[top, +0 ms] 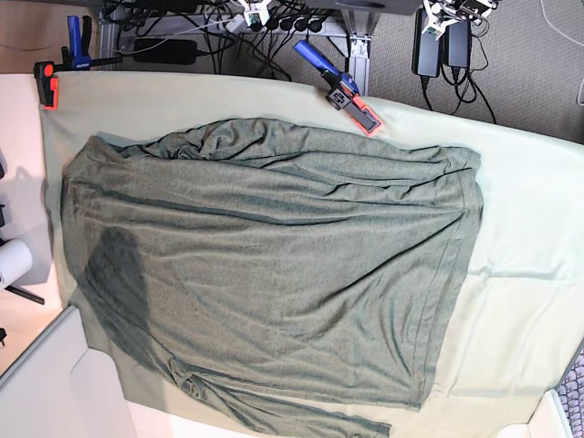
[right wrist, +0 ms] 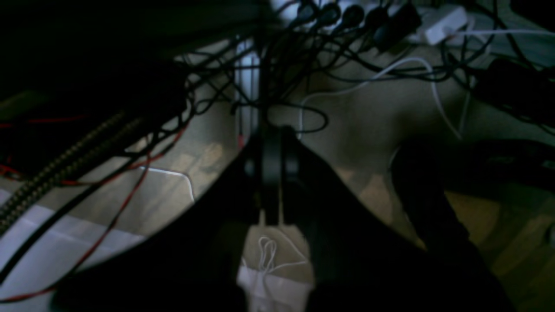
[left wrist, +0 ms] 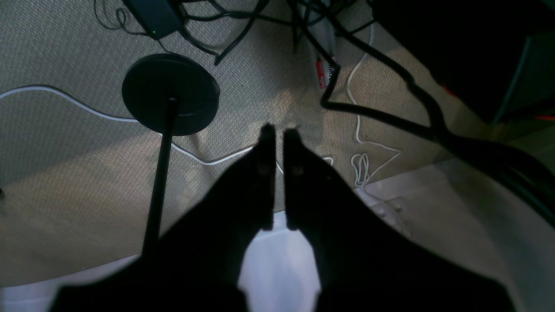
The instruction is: Fold the T-shirt properly
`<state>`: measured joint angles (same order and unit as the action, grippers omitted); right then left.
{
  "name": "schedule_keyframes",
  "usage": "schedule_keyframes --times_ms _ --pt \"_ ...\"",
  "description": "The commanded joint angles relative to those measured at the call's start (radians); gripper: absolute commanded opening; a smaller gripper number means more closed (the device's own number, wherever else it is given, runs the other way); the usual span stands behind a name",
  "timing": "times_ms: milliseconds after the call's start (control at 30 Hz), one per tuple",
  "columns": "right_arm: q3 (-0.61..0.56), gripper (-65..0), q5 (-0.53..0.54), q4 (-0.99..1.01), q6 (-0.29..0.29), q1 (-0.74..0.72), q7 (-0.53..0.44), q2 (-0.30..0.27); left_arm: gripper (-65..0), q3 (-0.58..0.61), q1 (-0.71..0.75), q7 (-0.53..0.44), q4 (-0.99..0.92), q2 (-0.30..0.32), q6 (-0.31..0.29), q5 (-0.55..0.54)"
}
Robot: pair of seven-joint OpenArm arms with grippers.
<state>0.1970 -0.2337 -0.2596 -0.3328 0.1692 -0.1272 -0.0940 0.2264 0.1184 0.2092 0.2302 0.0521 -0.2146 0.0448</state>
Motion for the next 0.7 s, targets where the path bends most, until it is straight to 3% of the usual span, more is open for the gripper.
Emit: schedule_keyframes --times_ms 0,200,367,667 --pt "0.001 -65.0 -0.002 -0.009 -0.012 0.007 -0.009 -0.006 -62.1 0.002 0.004 0.010 0.004 0.001 -0.018 0.000" --pt "0.001 -65.0 -0.002 -0.025 -0.013 0.010 -0.008 -0.006 -62.1 0.002 0.004 0.035 0.005 0.013 -0.019 0.000" --pt "0.001 -65.0 -0.002 -0.037 -0.013 0.028 -0.008 -0.011 -62.1 0.002 0.024 0.017 0.023 0.030 -0.067 -0.003" --pt "-0.011 -65.0 -0.002 -0.152 -0.015 0.132 -0.008 -0.012 -62.1 0.002 0.181 -0.036 0.242 0.085 -0.071 -0.016"
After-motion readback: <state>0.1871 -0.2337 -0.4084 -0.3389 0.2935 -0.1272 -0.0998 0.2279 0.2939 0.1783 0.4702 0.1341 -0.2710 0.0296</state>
